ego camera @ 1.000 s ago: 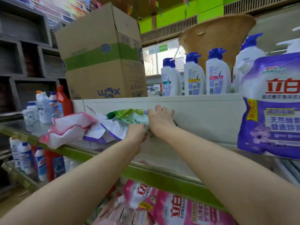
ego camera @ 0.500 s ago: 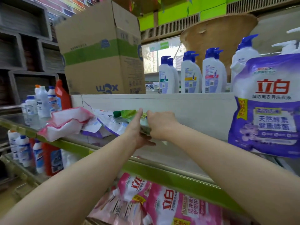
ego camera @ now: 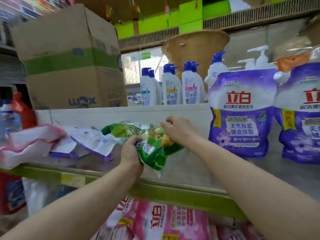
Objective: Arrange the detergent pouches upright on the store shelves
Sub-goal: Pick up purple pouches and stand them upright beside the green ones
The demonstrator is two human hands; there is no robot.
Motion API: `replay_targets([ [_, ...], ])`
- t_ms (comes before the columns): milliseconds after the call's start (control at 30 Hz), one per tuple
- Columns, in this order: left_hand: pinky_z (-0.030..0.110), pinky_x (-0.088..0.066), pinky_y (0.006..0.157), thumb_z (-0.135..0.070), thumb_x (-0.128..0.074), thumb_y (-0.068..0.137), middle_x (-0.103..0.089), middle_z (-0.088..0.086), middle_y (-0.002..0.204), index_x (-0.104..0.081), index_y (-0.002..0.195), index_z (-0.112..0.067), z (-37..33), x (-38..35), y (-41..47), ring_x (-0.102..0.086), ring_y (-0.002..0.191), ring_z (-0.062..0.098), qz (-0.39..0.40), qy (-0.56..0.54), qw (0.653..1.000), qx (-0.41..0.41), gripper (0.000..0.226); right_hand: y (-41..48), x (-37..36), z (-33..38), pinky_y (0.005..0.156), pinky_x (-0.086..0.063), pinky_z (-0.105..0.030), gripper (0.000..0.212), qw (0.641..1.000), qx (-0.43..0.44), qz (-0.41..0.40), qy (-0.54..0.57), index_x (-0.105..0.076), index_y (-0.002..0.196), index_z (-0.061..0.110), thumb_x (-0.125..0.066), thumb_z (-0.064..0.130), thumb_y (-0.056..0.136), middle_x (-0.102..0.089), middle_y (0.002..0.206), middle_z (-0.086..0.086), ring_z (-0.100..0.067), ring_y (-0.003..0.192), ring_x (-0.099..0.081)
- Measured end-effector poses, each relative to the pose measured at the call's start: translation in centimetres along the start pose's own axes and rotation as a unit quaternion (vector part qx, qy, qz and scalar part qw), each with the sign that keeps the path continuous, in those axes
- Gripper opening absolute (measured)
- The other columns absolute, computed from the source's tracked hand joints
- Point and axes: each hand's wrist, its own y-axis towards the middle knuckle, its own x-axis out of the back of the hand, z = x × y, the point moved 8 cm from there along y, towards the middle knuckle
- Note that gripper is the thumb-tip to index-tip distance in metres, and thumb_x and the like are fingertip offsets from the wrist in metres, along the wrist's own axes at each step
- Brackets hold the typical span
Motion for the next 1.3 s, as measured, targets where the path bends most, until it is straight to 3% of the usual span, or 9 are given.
replay_targets([
  [67,0.032,-0.057,0.061,-0.012,-0.043,0.081,-0.065,0.019,0.091,-0.058,0.101,0.002,-0.6,-0.6,-0.9,-0.064,0.072,0.03,0.031,0.004,0.999,-0.024,0.028,0.2,0.2,-1.3,0.088,-0.038,-0.031,0.04,0.999,-0.043,0.006,0.022,-0.063,0.102,0.008,-0.036,0.038,0.098,-0.057,0.127,-0.021,-0.034,0.117,-0.05],
  [167,0.035,-0.057,0.057,-0.009,-0.051,0.07,-0.06,0.027,0.102,-0.047,0.125,0.01,-1.8,-1.8,-1.8,-0.064,0.073,0.033,0.061,0.036,0.996,-0.055,0.058,0.0,0.2,-2.4,0.108,-0.029,-0.034,0.056,0.986,-0.099,0.036,0.133,-0.05,0.132,0.009,-0.032,0.048,0.097,-0.045,0.141,-0.017,-0.032,0.131,-0.04],
  [300,0.03,-0.058,0.054,0.009,-0.05,0.079,-0.071,0.008,0.07,-0.058,0.103,-0.008,-3.6,-4.4,-3.2,-0.068,0.056,0.022,0.135,0.105,0.977,-0.128,0.03,-0.9,0.4,-2.9,0.108,-0.037,-0.039,0.068,0.945,-0.154,0.004,0.289,-0.056,0.126,0.013,-0.043,0.065,0.085,-0.058,0.129,-0.013,-0.03,0.119,-0.053],
  [467,0.028,-0.059,0.055,-0.002,-0.063,0.081,-0.074,0.0,0.072,-0.061,0.099,-0.02,-3.6,-6.3,-4.3,-0.071,0.059,0.017,0.175,0.171,0.958,-0.146,0.026,-3.4,2.9,-4.8,0.092,-0.051,-0.045,0.044,0.905,-0.123,-0.144,0.382,-0.062,0.099,0.011,-0.056,0.052,0.085,-0.068,0.102,-0.01,-0.027,0.096,-0.064],
  [667,0.021,-0.056,0.05,-0.012,-0.062,0.085,-0.074,-0.005,0.062,-0.062,0.089,-0.019,-0.6,-11.1,-5.9,-0.069,0.053,0.01,0.197,0.216,0.946,-0.139,0.008,-6.5,8.0,-8.2,0.093,-0.049,-0.047,0.05,0.879,-0.109,-0.252,0.39,-0.057,0.106,0.013,-0.05,0.057,0.084,-0.065,0.105,-0.005,-0.026,0.101,-0.061],
  [800,0.019,-0.054,0.05,-0.01,-0.059,0.088,-0.074,-0.007,0.063,-0.063,0.089,-0.019,3.2,-16.3,-7.3,-0.069,0.055,0.008,0.222,0.189,0.948,-0.126,0.01,-9.8,13.7,-11.7,0.079,-0.049,-0.017,0.027,0.887,-0.072,-0.306,0.337,-0.051,0.102,0.017,-0.044,0.042,0.095,-0.06,0.084,0.003,-0.018,0.087,-0.061],
  [1067,0.023,-0.054,0.047,-0.014,-0.058,0.09,-0.073,-0.004,0.062,-0.063,0.096,-0.015,13.1,-28.1,-11.0,-0.07,0.052,0.011,0.236,0.147,0.96,-0.032,0.007,-15.9,23.9,-20.9,0.086,-0.047,-0.034,0.025,0.885,-0.068,-0.374,0.269,-0.052,0.105,0.017,-0.045,0.039,0.095,-0.059,0.088,0.009,-0.013,0.088,-0.056],
  [1167,0.033,-0.059,0.061,-0.014,-0.06,0.089,-0.074,0.003,0.077,-0.062,0.102,-0.016,16.2,-32.3,-12.6,-0.071,0.06,0.018,0.235,0.132,0.963,-0.012,0.013,-18.1,26.9,-24.4,0.083,-0.049,-0.042,0.026,0.882,-0.083,-0.383,0.262,-0.05,0.098,0.019,-0.043,0.044,0.094,-0.06,0.088,0.0,-0.017,0.081,-0.057],
  [1300,0.049,-0.054,0.086,-0.01,-0.06,0.089,-0.073,0.009,0.09,-0.064,0.105,-0.014,19.8,-37.0,-14.2,-0.069,0.078,0.028,0.25,0.089,0.964,-0.004,0.017,-20.8,31.0,-28.0,0.062,-0.047,-0.025,0.022,0.879,-0.079,-0.396,0.254,-0.047,0.091,0.021,-0.04,0.042,0.096,-0.057,0.081,-0.005,-0.023,0.074,-0.054],
])
